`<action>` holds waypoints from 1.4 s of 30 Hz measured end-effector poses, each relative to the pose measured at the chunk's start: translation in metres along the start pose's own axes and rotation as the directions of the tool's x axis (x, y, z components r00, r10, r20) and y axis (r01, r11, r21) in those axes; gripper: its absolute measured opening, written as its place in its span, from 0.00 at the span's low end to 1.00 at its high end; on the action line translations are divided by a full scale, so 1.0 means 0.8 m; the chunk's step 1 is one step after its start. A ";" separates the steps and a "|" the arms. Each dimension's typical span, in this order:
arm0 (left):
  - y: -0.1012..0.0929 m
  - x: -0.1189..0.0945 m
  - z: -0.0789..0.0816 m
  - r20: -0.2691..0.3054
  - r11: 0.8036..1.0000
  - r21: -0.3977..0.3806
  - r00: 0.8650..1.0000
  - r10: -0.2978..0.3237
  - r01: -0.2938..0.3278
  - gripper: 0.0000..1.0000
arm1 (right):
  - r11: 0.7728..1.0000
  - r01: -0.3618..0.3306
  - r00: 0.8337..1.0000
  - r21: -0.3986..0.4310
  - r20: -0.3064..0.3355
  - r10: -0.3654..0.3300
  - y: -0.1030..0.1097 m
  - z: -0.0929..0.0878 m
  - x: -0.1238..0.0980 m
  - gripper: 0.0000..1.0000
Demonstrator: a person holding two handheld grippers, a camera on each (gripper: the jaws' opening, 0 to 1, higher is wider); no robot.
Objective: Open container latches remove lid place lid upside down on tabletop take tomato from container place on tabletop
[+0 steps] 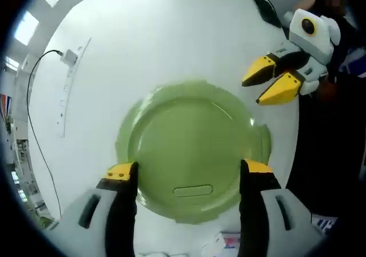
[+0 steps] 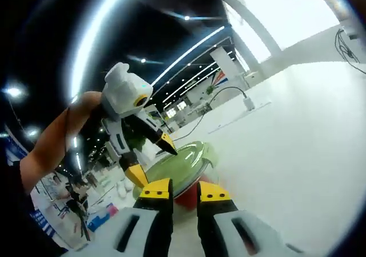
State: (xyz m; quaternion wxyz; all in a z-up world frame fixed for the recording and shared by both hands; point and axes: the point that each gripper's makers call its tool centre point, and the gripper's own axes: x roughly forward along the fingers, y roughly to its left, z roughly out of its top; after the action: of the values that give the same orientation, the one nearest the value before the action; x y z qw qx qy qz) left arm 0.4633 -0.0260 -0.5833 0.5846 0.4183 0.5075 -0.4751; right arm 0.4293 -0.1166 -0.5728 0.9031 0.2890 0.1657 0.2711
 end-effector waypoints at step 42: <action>0.005 0.000 0.003 -0.002 1.000 -0.001 1.000 0.004 -0.004 0.65 | 0.635 -0.048 0.999 0.771 0.034 0.034 -0.039 0.008 0.080 0.16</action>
State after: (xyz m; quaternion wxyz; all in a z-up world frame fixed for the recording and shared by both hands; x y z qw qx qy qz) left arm 0.4678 -0.0275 -0.5830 0.5851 0.4196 0.5076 -0.4732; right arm 0.4958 -0.1034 -0.5961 0.6883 0.6526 0.2517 0.1926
